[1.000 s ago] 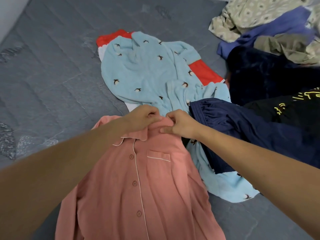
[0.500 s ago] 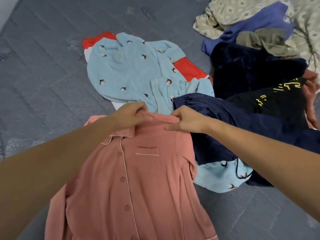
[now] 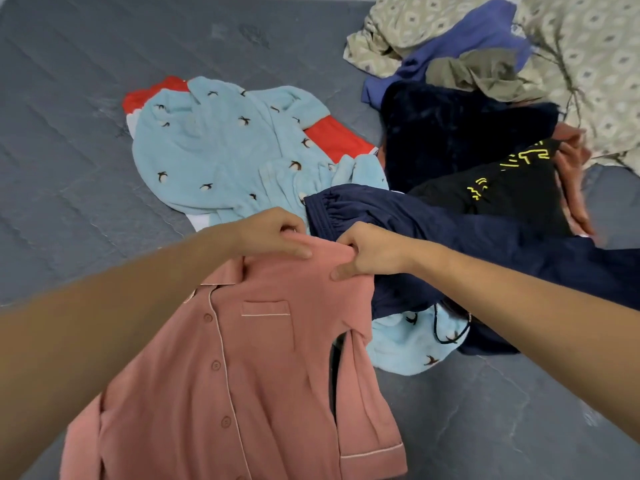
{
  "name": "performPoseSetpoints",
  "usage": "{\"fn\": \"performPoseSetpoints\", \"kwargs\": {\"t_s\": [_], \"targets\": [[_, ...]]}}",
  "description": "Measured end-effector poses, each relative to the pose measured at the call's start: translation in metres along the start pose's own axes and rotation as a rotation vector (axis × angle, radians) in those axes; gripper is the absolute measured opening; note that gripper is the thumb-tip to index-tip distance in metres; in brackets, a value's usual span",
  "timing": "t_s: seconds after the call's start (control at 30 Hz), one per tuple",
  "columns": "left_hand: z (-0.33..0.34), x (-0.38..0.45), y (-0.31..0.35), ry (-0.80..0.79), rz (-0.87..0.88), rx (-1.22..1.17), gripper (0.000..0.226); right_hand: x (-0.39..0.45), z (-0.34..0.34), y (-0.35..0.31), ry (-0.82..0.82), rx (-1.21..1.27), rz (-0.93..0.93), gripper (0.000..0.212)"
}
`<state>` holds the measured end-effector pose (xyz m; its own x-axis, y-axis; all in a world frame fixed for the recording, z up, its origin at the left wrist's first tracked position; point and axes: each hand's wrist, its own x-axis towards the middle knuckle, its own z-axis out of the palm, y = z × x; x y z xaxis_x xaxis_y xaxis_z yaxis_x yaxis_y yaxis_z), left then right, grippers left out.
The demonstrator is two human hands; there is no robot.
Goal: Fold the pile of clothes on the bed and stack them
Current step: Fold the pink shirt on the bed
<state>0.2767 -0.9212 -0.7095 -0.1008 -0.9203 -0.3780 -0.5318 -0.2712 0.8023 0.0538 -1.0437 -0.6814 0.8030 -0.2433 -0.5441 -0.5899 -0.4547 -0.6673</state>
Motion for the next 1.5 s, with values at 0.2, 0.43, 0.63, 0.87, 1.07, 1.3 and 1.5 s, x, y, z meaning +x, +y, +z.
{"fn": "performPoseSetpoints", "kwargs": {"t_s": [0.2,0.43,0.63,0.87,1.07,1.3,1.5], "targets": [[0.023,0.031,0.032,-0.185,0.073,0.01,0.037,-0.024,-0.007,0.014,0.04,0.049,-0.029,0.038],[0.023,0.042,0.037,-0.109,0.101,0.049,0.034,-0.054,-0.032,0.048,0.019,-0.101,0.007,0.019],[0.051,0.064,0.071,-0.174,0.046,0.038,0.031,-0.075,-0.036,0.073,0.043,0.005,0.031,0.024],[0.068,0.081,0.098,-0.242,0.084,0.053,0.057,-0.103,-0.054,0.107,0.016,-0.076,0.061,0.023],[0.089,0.1,0.113,-0.183,0.067,0.09,0.047,-0.122,-0.061,0.127,0.048,0.121,0.064,0.034],[0.109,0.123,0.133,-0.277,0.063,0.04,0.046,-0.141,-0.08,0.154,0.017,-0.057,0.08,0.029],[0.124,0.14,0.145,-0.246,0.042,0.07,0.036,-0.156,-0.106,0.189,0.001,-0.168,0.074,0.048]]}}
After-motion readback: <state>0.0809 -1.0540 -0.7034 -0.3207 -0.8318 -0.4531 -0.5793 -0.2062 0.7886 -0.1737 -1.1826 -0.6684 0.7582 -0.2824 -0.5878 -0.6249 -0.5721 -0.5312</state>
